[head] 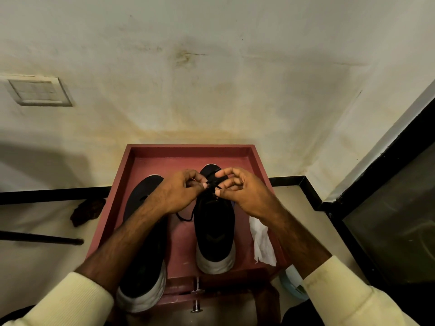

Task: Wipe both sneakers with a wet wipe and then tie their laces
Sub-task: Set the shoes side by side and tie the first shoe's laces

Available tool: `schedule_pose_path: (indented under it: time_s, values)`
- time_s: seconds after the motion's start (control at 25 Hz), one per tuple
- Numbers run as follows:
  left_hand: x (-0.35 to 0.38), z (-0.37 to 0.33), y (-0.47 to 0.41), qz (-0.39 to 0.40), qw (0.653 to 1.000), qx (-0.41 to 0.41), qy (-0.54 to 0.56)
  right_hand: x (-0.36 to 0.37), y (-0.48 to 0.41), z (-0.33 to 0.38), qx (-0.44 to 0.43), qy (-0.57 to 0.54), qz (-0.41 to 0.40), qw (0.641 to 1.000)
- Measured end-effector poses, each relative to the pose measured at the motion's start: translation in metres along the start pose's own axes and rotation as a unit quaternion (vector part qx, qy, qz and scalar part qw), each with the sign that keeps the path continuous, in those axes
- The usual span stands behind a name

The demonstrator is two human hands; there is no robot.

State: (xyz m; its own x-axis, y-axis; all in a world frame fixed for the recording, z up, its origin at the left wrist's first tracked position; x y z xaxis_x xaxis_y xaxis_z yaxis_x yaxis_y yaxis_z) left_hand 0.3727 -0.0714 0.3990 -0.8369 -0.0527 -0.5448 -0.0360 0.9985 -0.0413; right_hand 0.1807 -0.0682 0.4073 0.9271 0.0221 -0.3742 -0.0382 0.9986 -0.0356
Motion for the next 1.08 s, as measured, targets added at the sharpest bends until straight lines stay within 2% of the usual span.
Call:
schedule_pose_path:
  time_s: [0.12,0.2,0.4,0.48,0.6,0.8,0.84,0.88,1.0,1.08]
  values:
    - [0.007,0.001,0.0,-0.006,0.988,-0.098,0.118,0.006,0.006,0.011,-0.098,0.061,0.009,0.993]
    - [0.011,0.001,0.0,-0.018,0.971,-0.146,0.188,0.011,0.01,0.015,-0.174,0.145,0.009,0.974]
    - [0.016,0.0,0.0,-0.032,0.941,-0.199,0.273,0.019,0.015,0.018,-0.329,0.347,-0.043,0.877]
    - [0.018,0.001,0.001,-0.033,0.928,-0.22,0.298,0.022,0.016,0.02,-0.357,0.361,-0.073,0.859]
    - [0.017,0.003,0.001,-0.034,0.914,-0.246,0.32,0.024,0.019,0.024,-0.388,0.345,-0.102,0.849]
    - [0.014,0.007,0.003,-0.041,0.905,-0.273,0.323,0.031,0.026,0.028,-0.464,0.392,-0.099,0.788]
    - [0.013,0.007,0.004,-0.041,0.905,-0.273,0.323,0.031,0.026,0.028,-0.466,0.388,-0.099,0.789]
    - [0.013,0.006,0.004,-0.041,0.907,-0.27,0.322,0.03,0.026,0.029,-0.454,0.369,-0.094,0.806]
    - [0.006,0.007,0.004,-0.054,0.914,-0.259,0.307,0.019,0.023,0.027,-0.321,0.216,-0.062,0.92]
    - [-0.001,0.013,0.003,-0.076,0.932,-0.242,0.259,0.01,0.018,0.023,-0.209,0.073,-0.063,0.973]
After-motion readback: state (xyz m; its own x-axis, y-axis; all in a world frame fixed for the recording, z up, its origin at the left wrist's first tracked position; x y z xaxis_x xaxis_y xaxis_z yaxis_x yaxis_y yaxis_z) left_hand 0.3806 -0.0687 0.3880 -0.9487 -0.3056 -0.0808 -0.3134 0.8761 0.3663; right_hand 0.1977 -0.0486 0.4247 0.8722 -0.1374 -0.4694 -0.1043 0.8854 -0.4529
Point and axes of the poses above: each hand's wrist, its own y-axis away from the middle knuckle, its own x-axis out of the palm, z = x × y, the point moved 5 cm from there along -y, towards the middle knuckle, and after that the axes turned 14 degrees about -z, right-handed, at the moved point
